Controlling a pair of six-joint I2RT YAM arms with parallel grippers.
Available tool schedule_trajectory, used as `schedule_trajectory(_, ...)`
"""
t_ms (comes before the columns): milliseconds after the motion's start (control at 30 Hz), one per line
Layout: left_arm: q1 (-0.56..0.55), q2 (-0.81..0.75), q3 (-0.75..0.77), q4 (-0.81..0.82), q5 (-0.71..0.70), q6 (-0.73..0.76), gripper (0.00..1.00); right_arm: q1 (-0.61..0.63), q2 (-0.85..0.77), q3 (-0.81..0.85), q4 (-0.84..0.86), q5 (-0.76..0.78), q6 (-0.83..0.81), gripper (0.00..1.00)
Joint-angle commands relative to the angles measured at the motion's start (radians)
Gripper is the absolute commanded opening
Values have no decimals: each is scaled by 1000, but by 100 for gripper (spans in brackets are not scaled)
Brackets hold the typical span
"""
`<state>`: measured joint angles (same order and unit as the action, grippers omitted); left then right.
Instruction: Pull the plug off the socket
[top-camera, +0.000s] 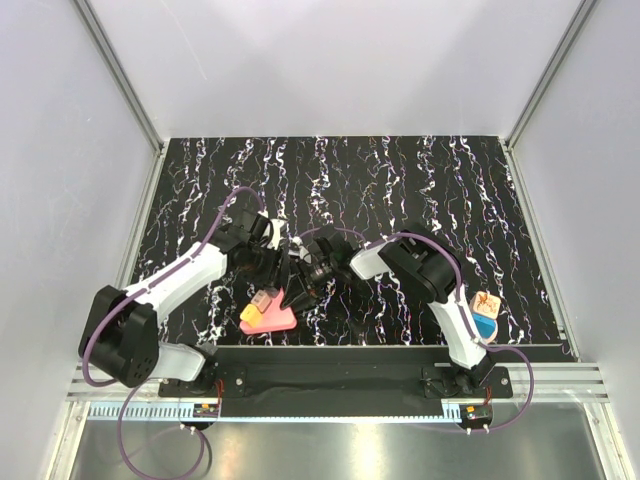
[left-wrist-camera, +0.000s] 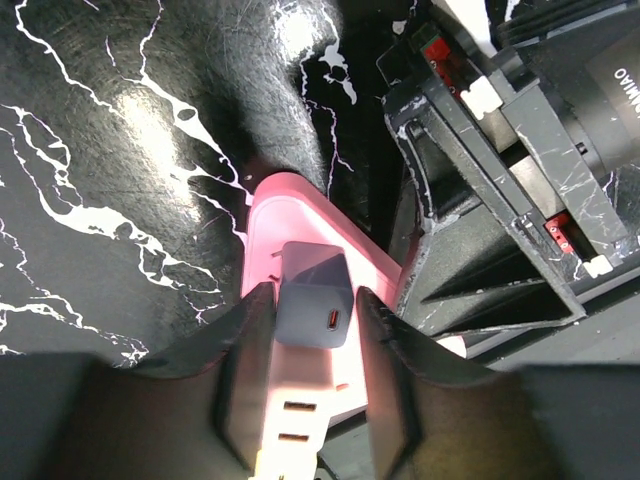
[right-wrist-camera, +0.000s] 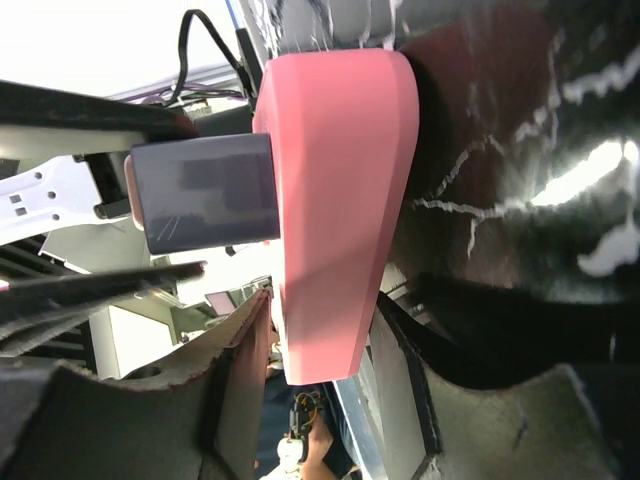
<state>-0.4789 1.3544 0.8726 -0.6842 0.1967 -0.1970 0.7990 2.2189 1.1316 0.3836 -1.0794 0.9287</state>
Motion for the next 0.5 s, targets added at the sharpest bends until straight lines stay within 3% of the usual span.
schedule_trajectory(0,-9,23,-18,31,3,-16,47,-4,30,3,98,1,61,50)
schedule_trajectory(67,-12,26,-18,32,3,-18,57,-4,31,-1,107,-1,65,49)
schedule_trajectory(167,-12,23,-20,35,7,-15,59,-4,24,-6,107,4,62,47)
schedule_trajectory(467,-12,12,-27,41,-5,-21,34,-3,15,-20,90,19,45,46)
